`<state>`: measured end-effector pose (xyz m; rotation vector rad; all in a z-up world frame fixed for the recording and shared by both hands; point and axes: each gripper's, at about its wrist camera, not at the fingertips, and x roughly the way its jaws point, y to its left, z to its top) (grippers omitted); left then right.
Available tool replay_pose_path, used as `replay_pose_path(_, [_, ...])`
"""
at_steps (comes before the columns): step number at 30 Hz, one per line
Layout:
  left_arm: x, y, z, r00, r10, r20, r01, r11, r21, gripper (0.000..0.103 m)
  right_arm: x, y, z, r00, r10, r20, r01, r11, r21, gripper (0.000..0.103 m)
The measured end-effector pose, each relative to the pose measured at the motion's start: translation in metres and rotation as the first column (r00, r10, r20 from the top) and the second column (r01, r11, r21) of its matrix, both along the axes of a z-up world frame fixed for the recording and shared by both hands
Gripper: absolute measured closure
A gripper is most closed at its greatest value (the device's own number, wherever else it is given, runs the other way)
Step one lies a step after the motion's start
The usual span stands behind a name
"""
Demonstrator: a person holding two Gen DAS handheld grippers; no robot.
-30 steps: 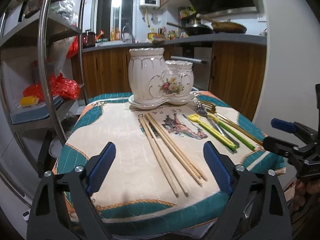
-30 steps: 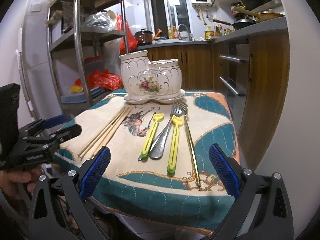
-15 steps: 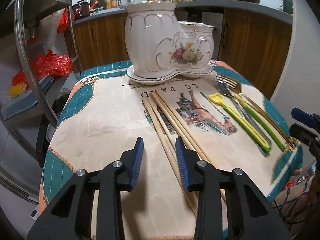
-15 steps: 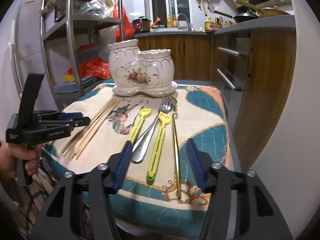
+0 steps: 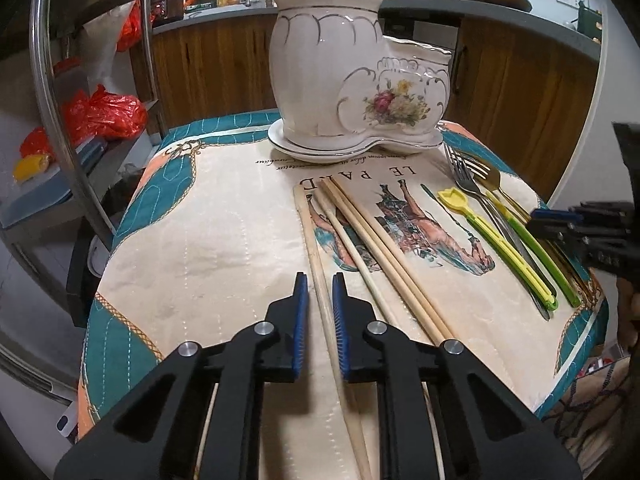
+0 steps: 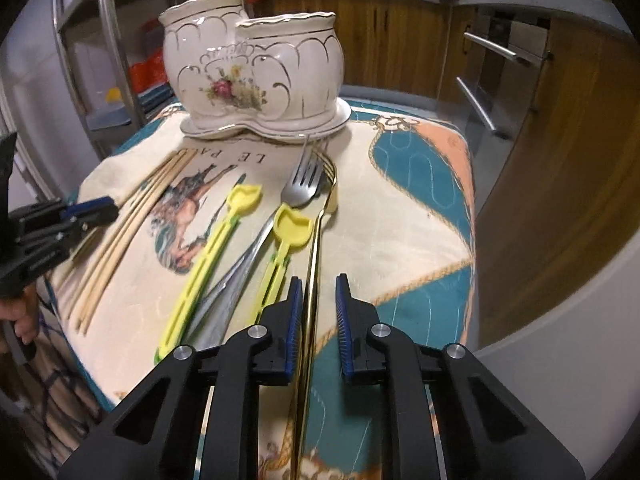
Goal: Organize utensils
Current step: 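Move the left tool onto a wooden chopstick while the right tool reaches the gold fork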
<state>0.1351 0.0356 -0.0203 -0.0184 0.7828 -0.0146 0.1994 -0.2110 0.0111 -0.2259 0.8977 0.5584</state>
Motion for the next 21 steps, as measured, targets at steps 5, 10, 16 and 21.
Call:
replay_pose_path(5, [0.016,-0.001,0.006,0.994,-0.048,-0.093,0.050,0.998,0.025,0.090,0.019,0.014,0.004,0.995,0.041,-0.094,-0.049,0.995,-0.087,0.086])
replay_pose_path(10, [0.050,0.006,0.014,0.945,-0.151,-0.291,0.157,0.988,-0.002,0.090,0.038,0.030,0.008,0.967,0.087,-0.238,-0.135,0.972,-0.193,0.085])
replay_pose_path(16, [0.073,0.012,0.017,0.882,-0.192,-0.431,0.187,0.981,-0.055,0.088,0.056,0.042,0.006,0.942,0.093,-0.322,-0.176,0.955,-0.239,0.085])
replay_pose_path(21, [0.072,0.006,0.017,0.878,-0.166,-0.448,0.183,0.983,-0.007,0.088,0.058,0.041,0.004,0.946,0.086,-0.314,-0.154,0.968,-0.198,0.094])
